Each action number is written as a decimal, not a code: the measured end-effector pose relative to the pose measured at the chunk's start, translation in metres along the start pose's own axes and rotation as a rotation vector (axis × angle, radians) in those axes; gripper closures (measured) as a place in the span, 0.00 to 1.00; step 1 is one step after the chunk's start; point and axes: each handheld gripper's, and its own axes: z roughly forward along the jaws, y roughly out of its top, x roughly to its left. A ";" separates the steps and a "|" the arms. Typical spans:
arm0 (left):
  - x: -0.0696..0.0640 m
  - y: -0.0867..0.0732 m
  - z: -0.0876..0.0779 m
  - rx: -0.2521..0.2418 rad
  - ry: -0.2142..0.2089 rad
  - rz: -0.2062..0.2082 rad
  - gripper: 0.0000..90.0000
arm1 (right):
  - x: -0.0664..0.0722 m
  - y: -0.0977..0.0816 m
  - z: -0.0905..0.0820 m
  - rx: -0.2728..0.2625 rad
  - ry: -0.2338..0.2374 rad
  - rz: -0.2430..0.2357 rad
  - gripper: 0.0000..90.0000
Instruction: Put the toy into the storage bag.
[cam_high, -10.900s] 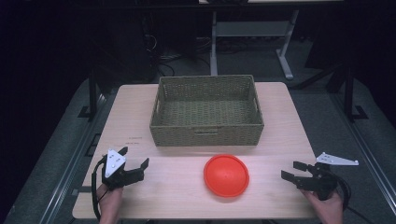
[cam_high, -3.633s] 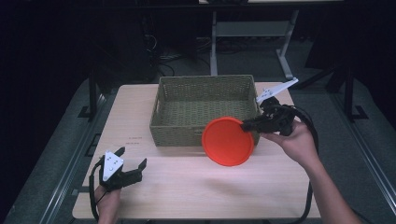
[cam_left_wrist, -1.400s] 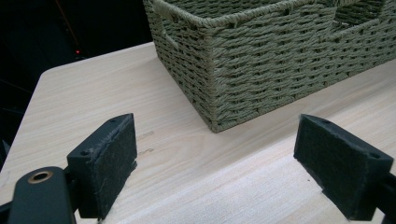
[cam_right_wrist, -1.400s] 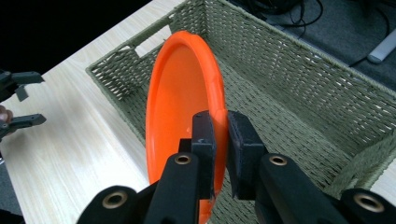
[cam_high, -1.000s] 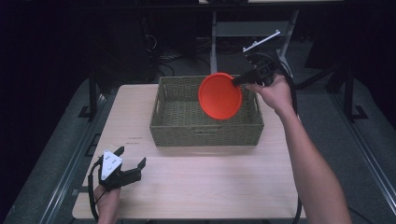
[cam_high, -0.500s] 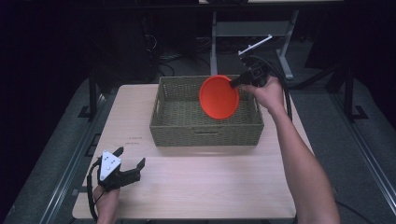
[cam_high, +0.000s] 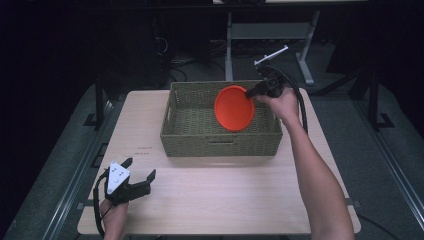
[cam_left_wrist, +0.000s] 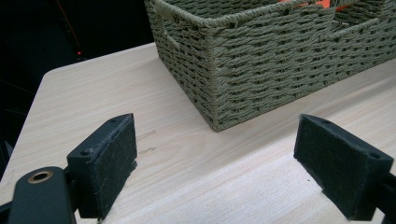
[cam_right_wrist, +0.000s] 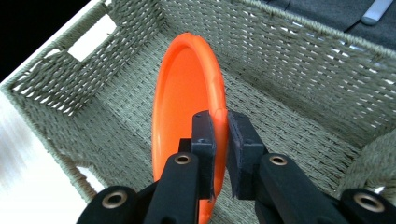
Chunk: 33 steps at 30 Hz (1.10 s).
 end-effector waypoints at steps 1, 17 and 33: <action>-0.001 0.000 0.000 0.000 -0.002 -0.010 0.14 | -0.002 -0.001 0.003 0.000 0.001 -0.004 0.91; 0.000 0.000 0.000 -0.002 0.000 -0.006 0.14 | -0.003 -0.007 0.023 0.042 0.012 0.019 0.91; 0.000 0.000 0.000 -0.006 0.000 -0.010 0.14 | 0.000 -0.009 0.052 0.086 0.039 0.023 0.91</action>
